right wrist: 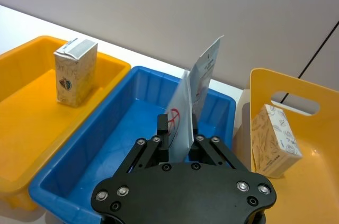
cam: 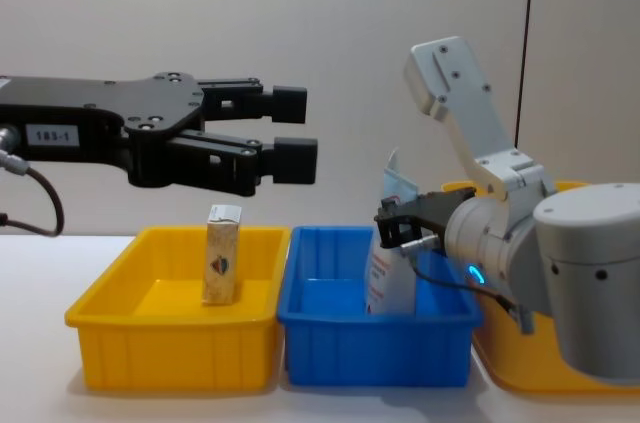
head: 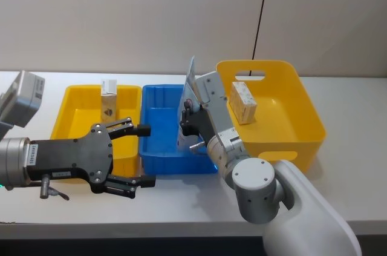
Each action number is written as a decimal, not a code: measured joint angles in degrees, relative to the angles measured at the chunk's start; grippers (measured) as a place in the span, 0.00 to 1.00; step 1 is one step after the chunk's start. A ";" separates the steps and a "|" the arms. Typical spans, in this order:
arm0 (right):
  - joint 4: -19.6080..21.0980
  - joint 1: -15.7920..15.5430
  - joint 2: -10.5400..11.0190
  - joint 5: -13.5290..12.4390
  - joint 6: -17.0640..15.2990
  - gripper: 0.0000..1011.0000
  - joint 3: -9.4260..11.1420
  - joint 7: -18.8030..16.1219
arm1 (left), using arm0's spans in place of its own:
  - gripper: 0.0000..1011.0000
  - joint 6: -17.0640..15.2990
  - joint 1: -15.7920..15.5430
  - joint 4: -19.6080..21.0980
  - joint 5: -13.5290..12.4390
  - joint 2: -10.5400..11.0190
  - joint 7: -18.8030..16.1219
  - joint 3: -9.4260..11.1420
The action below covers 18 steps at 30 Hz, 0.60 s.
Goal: Bimanual collaborative sorting of washing and personal care products
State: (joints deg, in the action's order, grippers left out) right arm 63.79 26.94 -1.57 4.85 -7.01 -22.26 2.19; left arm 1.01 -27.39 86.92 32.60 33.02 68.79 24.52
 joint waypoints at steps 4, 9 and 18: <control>0.12 -0.22 -0.31 -0.06 -0.49 0.10 0.46 0.20 | 0.99 0.00 0.00 0.00 0.00 0.00 0.00 0.00; 0.70 -0.62 -0.59 -0.19 -1.19 0.02 0.96 0.28 | 0.99 0.00 0.00 0.00 0.00 0.00 0.00 0.00; 3.31 -1.87 -0.95 -0.81 -2.57 0.00 1.89 0.05 | 0.99 0.00 0.00 0.00 0.00 0.00 0.00 0.00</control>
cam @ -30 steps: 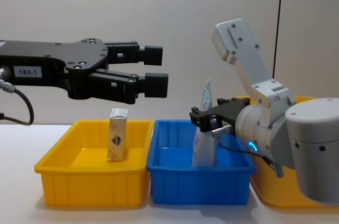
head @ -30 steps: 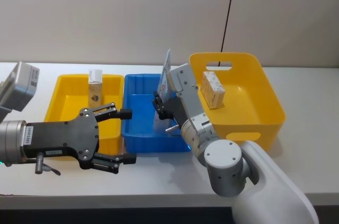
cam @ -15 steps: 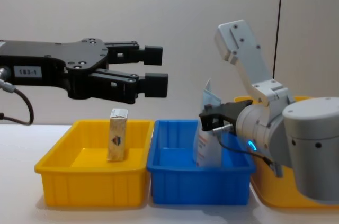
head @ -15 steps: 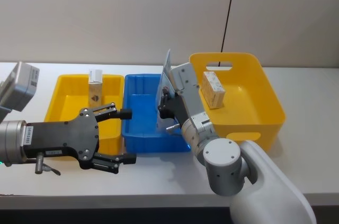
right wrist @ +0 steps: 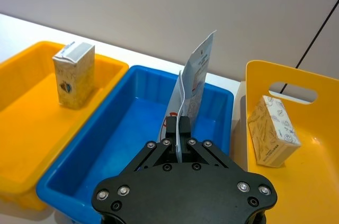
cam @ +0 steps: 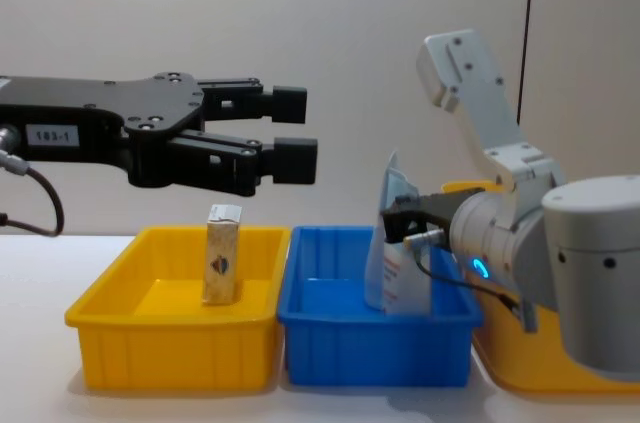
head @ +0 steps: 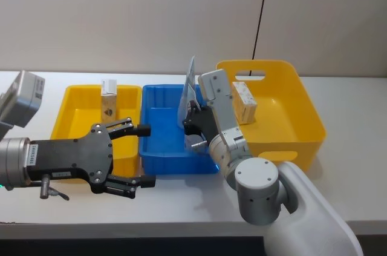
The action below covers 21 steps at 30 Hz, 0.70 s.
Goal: Bimanual collaborative sorting of washing and personal care products
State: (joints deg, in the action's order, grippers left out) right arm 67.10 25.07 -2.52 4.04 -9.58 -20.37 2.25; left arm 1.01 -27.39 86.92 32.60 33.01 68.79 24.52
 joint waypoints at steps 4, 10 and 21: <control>1.79 -0.51 -0.15 -0.48 -0.39 0.00 0.43 -0.47 | 0.99 0.00 0.00 0.00 0.00 0.00 0.00 0.00; 5.16 -1.20 -0.45 -1.57 -0.91 0.00 1.25 -1.50 | 0.99 0.00 0.00 0.00 0.00 0.00 0.00 0.00; 12.57 -2.17 -0.67 -3.70 -1.77 0.00 3.24 -3.65 | 0.99 0.00 0.00 0.00 0.00 0.00 0.00 0.00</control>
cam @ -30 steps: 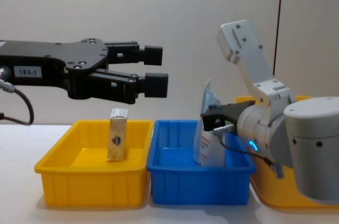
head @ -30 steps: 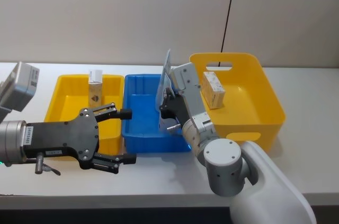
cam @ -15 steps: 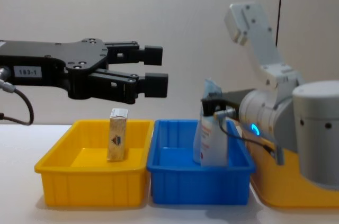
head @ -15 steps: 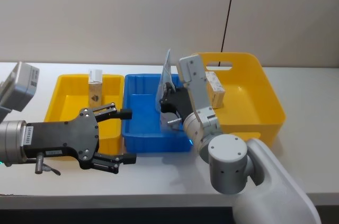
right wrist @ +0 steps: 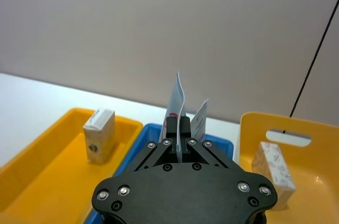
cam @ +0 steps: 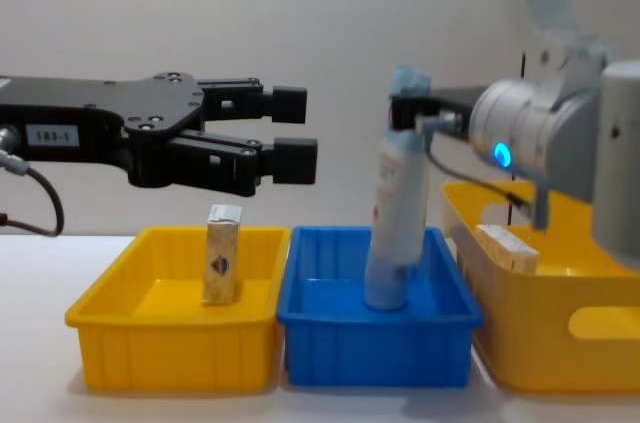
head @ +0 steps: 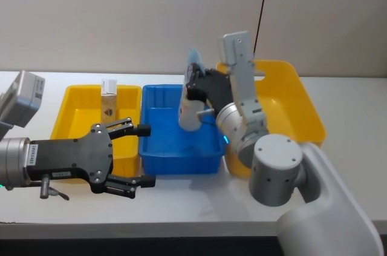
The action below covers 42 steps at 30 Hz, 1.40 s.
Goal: Bimanual collaborative sorting of washing and personal care products
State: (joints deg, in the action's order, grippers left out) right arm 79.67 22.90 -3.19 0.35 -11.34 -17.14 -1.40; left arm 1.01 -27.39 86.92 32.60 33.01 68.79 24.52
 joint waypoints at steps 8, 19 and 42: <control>3.64 -0.33 0.75 -0.79 -0.23 0.00 2.33 -0.61 | 0.99 0.00 0.00 0.00 0.00 0.00 0.00 0.00; 4.79 0.29 2.38 -0.86 0.31 0.00 6.34 0.05 | 0.99 0.00 0.00 0.00 0.00 0.00 0.00 0.00; -0.63 0.74 5.19 2.80 0.77 0.00 9.07 1.30 | 0.99 0.00 0.00 0.00 0.00 0.00 0.00 0.00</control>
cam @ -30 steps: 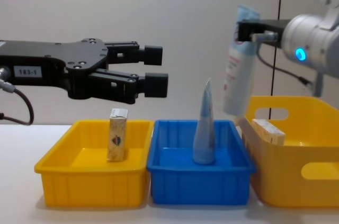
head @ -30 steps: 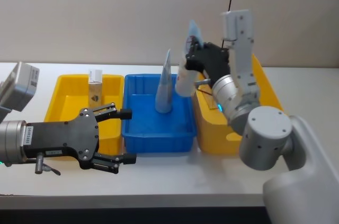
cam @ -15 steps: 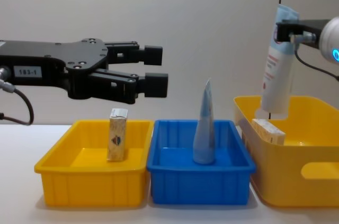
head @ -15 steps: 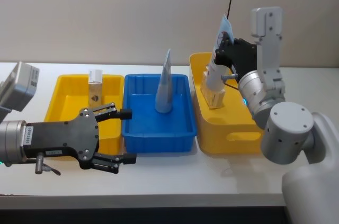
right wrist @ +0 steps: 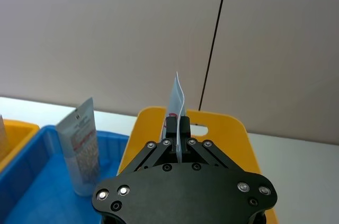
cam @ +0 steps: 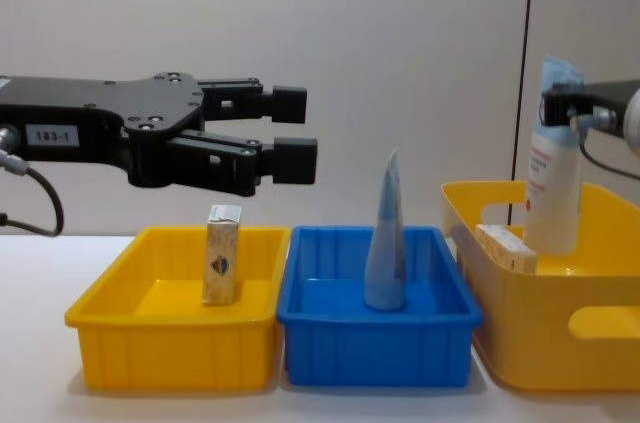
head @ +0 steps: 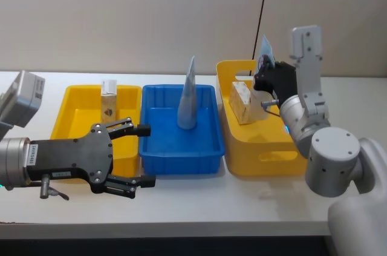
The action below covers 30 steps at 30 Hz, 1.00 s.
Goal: Bimanual collaborative sorting of washing and personal care products
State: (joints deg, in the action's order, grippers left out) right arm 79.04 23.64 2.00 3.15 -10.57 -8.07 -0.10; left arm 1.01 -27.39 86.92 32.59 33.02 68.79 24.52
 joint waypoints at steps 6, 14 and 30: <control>-1.28 -0.33 0.46 1.28 -0.33 0.00 -0.17 0.04 | 0.99 0.00 0.00 0.00 0.00 0.00 0.00 0.00; -3.13 -0.50 0.93 2.82 -0.60 0.00 -0.44 0.53 | 0.99 0.00 0.00 0.00 0.00 0.00 0.00 0.00; -5.95 -0.59 0.95 4.91 -0.80 0.00 -0.20 1.51 | 0.99 0.00 0.00 0.00 0.00 0.00 0.00 0.00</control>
State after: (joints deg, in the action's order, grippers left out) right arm 73.09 23.05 2.96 8.06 -11.37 -8.27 1.41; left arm 1.01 -27.39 86.92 32.60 33.01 68.79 24.52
